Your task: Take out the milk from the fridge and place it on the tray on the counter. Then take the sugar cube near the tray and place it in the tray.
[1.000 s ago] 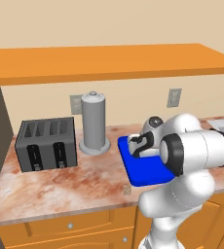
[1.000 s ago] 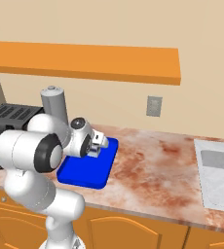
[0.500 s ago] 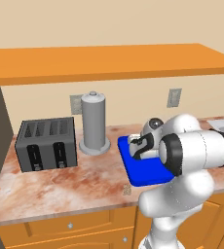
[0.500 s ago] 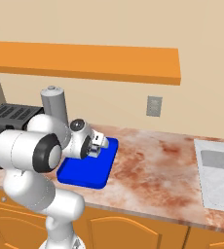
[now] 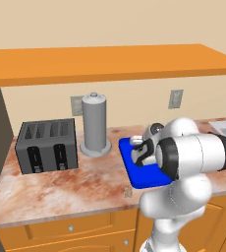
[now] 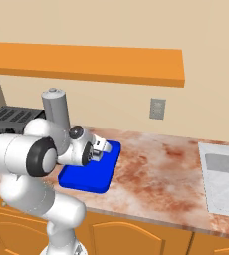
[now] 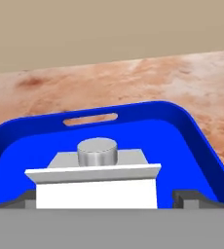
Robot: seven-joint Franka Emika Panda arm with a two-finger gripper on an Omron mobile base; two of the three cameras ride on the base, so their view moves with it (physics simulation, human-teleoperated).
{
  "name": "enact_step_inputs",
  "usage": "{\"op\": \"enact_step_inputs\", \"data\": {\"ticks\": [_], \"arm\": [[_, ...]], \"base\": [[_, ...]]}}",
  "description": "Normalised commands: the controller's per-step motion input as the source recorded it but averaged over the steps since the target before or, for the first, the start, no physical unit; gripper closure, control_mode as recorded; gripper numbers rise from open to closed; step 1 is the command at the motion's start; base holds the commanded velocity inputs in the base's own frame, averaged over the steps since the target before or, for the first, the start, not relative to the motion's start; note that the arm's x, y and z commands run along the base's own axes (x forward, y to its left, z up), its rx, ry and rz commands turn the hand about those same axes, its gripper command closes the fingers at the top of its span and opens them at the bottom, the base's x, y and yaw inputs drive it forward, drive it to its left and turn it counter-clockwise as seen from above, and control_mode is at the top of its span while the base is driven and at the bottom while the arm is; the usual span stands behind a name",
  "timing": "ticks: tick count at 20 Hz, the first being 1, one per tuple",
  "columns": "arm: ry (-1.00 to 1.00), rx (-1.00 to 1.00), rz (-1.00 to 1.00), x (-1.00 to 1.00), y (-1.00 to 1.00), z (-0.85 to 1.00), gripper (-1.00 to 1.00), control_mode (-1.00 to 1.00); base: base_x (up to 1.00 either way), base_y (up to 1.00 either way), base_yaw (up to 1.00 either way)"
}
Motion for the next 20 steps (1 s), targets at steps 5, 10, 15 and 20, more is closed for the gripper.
{"op": "enact_step_inputs", "data": {"ticks": [5,10,15,20], "arm": [[-0.01,0.00,-0.08,-0.12,0.02,0.64,-1.00,-1.00],[-0.03,0.00,-0.01,-0.33,0.00,0.67,-1.00,-1.00],[-0.02,0.00,0.00,-0.30,0.00,0.85,-1.00,-1.00],[0.00,0.01,0.00,-0.36,0.00,0.89,-1.00,-1.00]], "base": [[0.00,0.00,0.00],[0.00,0.00,0.00],[0.00,0.00,0.00],[0.00,0.00,0.00]]}}
